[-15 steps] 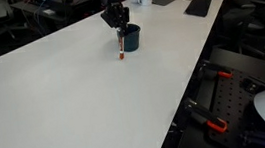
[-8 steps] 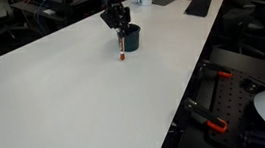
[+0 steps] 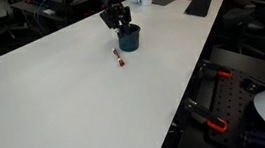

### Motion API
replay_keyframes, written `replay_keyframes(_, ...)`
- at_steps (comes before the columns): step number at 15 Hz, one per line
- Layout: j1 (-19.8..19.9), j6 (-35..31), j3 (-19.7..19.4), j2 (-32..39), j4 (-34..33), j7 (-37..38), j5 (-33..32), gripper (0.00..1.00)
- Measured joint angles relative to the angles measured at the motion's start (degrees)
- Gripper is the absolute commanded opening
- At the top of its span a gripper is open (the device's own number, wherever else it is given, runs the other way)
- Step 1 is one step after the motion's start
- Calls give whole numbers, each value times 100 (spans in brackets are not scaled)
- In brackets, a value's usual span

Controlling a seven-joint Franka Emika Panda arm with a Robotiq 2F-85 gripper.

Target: Remove the red marker from the green mug.

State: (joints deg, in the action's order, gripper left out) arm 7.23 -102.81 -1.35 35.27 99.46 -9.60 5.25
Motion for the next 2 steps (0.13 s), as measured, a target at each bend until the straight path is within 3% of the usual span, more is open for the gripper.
replay_keyframes(2, 0, 1, 0, 0, 0, 0, 0, 48)
